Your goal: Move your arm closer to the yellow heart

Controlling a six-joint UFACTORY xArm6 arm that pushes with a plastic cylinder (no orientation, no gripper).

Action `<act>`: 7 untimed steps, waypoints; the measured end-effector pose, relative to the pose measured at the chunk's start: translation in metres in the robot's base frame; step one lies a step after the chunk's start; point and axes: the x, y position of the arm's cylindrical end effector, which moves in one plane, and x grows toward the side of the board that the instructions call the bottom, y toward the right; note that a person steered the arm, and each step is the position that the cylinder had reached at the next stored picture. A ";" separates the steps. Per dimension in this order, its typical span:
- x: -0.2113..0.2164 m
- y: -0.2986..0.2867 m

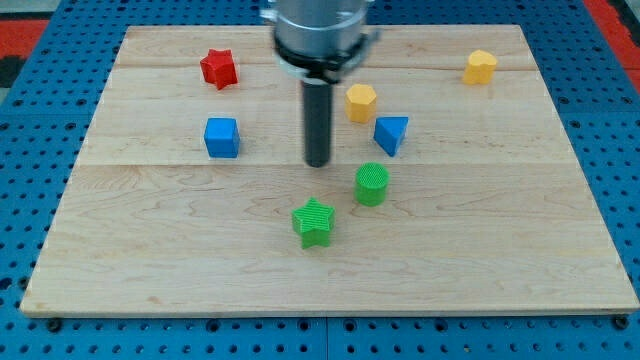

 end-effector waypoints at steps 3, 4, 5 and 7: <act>0.140 -0.124; 0.187 -0.079; 0.187 -0.021; 0.121 0.147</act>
